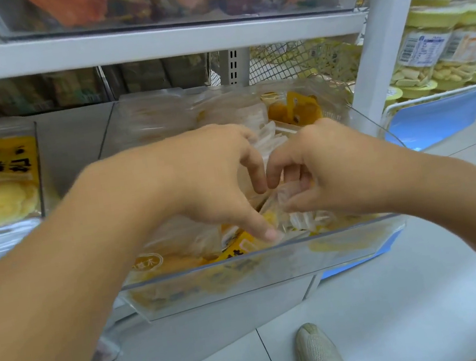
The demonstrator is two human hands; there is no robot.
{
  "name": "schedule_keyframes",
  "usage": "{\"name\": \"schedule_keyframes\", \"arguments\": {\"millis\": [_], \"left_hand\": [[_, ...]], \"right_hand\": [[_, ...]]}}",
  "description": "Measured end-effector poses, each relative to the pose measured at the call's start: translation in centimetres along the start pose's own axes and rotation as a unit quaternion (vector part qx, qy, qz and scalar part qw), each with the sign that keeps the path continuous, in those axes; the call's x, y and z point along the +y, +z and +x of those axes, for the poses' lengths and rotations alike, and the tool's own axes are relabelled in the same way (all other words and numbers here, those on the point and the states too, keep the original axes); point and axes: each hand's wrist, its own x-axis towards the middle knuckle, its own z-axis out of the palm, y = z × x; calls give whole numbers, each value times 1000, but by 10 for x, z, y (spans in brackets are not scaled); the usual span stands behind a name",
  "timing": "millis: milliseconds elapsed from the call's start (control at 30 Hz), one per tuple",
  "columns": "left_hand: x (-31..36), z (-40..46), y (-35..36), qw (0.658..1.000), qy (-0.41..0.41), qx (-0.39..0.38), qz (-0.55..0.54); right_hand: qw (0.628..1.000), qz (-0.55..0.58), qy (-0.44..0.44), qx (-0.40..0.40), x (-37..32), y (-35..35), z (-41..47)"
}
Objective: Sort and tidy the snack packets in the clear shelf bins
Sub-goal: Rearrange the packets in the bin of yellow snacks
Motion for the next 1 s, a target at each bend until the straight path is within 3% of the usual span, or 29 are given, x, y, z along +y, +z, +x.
{"name": "schedule_keyframes", "arguments": {"millis": [133,333,500,700,900,1000], "left_hand": [[8,7,12,988,-23,132,74],[5,7,12,993,-4,111,43],[-6,1,5,997,0,78,-31],[1,-6,12,992,-16,118,-32],[5,-2,15,990,8,135,42],[5,-1,15,988,12,155,22]], "right_hand": [[994,-36,55,93,4,2,2],[987,-93,90,-97,-1,-17,-17],[978,-203,49,-7,-1,-14,-11],[1000,-4,-15,27,18,-12,-13],[993,2,-82,89,14,9,-1],[979,147,-49,134,13,11,0]]}}
